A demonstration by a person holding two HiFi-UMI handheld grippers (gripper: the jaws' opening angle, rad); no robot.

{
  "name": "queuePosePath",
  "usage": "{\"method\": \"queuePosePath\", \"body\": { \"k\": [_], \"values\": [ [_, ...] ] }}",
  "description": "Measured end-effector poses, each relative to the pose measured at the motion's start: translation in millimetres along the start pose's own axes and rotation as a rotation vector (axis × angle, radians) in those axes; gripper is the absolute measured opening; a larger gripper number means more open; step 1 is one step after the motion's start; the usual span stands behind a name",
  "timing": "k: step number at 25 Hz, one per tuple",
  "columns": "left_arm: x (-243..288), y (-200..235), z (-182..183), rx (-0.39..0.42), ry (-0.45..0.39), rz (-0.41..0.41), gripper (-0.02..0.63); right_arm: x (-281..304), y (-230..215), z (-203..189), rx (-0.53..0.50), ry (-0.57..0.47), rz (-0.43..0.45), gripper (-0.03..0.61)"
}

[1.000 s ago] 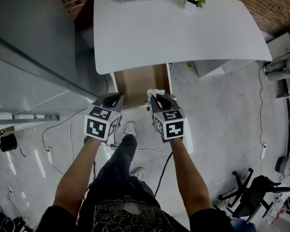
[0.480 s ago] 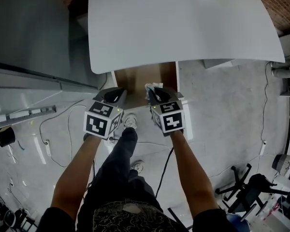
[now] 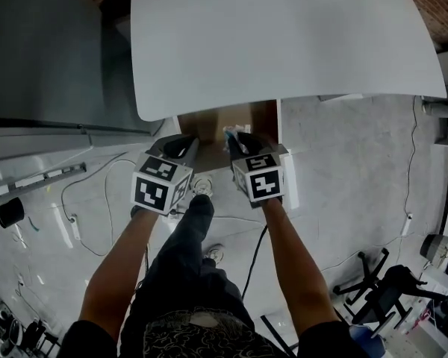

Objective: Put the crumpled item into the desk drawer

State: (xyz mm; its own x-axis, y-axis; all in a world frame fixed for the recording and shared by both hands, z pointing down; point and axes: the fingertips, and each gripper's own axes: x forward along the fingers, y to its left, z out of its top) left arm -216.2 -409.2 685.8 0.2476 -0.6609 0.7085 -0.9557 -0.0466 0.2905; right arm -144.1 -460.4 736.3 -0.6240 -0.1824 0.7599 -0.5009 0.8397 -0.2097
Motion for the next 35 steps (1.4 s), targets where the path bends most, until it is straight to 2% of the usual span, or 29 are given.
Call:
{"method": "queuePosePath", "body": {
  "k": [3, 11, 20, 26, 35],
  "values": [
    [2.9, -0.4, 0.5, 0.003, 0.007, -0.007, 0.003, 0.6, -1.7, -0.8, 0.016, 0.002, 0.001, 0.110],
    [-5.9, -8.3, 14.9, 0.024, 0.006, -0.025, 0.003, -19.6, -1.8, 10.2, 0.045, -0.015, -0.020, 0.106],
    [-28.3, -38.7, 49.5, 0.102, -0.035, -0.056, 0.003, -75.0, -12.7, 52.3, 0.076, -0.126, -0.088, 0.095],
    [-36.3, -63.3, 79.1, 0.143, -0.070, -0.064, 0.003, -112.1, -16.8, 80.2, 0.058, -0.190, -0.098, 0.095],
    [-60.6, -80.2, 139.3, 0.181, -0.175, -0.061, 0.003, -172.0, -32.2, 126.2, 0.072, -0.312, -0.164, 0.086]
  ]
}}
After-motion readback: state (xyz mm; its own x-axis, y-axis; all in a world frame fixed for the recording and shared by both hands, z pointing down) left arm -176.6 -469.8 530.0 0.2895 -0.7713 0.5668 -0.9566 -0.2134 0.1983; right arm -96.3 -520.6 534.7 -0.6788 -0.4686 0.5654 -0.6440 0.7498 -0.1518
